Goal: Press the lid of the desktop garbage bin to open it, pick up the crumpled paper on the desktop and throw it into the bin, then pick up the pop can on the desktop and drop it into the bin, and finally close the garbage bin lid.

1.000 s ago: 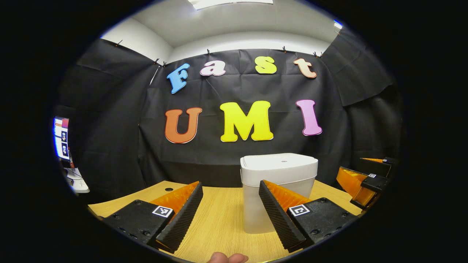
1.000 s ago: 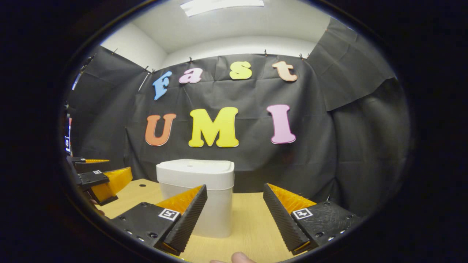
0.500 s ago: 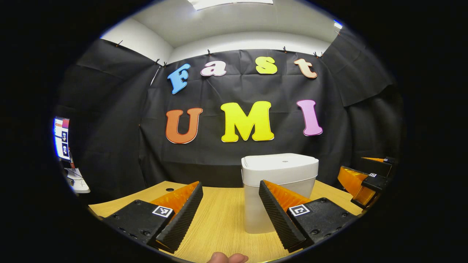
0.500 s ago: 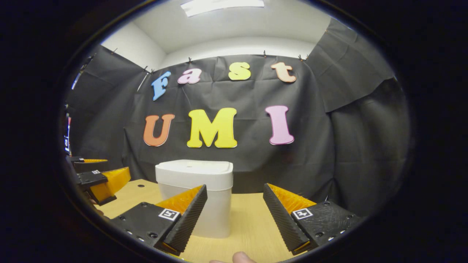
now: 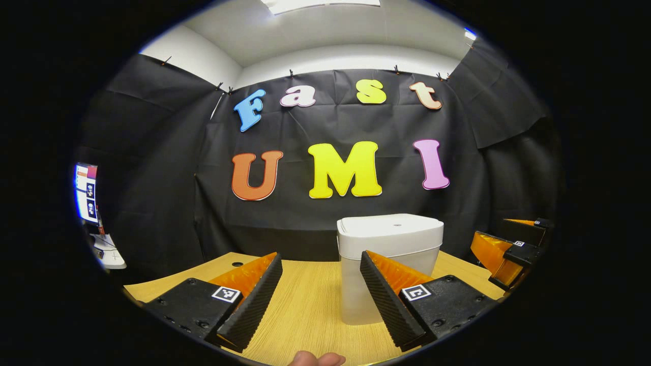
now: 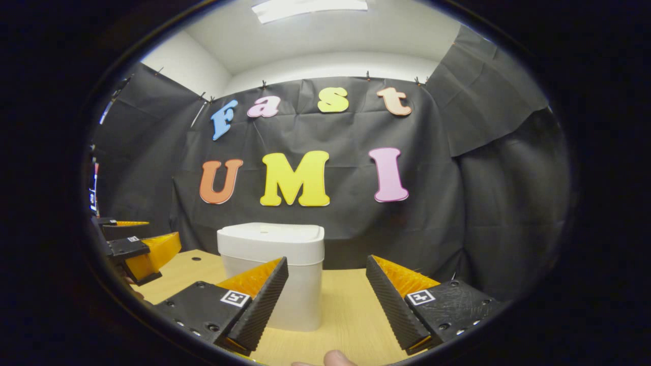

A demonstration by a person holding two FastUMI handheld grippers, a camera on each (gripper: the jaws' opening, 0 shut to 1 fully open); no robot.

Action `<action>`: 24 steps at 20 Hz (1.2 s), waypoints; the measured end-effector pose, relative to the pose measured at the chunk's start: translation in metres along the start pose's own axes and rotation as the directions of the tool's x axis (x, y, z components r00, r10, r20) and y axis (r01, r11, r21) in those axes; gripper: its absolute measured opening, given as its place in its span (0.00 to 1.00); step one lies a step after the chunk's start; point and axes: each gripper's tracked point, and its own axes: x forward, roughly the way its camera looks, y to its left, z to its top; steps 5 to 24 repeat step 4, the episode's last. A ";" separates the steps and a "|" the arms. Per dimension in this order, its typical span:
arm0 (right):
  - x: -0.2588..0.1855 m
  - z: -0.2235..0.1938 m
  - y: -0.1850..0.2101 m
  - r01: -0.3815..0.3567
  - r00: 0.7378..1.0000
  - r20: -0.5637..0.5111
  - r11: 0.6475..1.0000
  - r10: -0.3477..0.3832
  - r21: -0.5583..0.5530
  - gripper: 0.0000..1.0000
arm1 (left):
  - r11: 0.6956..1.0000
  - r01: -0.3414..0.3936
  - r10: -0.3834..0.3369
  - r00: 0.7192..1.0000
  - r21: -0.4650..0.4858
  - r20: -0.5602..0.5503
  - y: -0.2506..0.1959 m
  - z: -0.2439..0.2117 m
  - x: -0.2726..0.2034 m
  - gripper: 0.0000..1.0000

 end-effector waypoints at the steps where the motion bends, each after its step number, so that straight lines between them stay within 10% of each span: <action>1: -0.001 -0.001 0.000 -0.001 1.000 0.000 1.000 0.001 0.000 0.95 | 1.000 0.000 0.000 1.000 0.000 0.001 0.000 0.001 -0.001 0.99; 24: -0.003 0.000 0.001 0.000 1.000 0.000 1.000 0.000 0.000 0.96 | 1.000 0.001 -0.001 1.000 -0.001 0.002 0.001 0.001 -0.001 0.99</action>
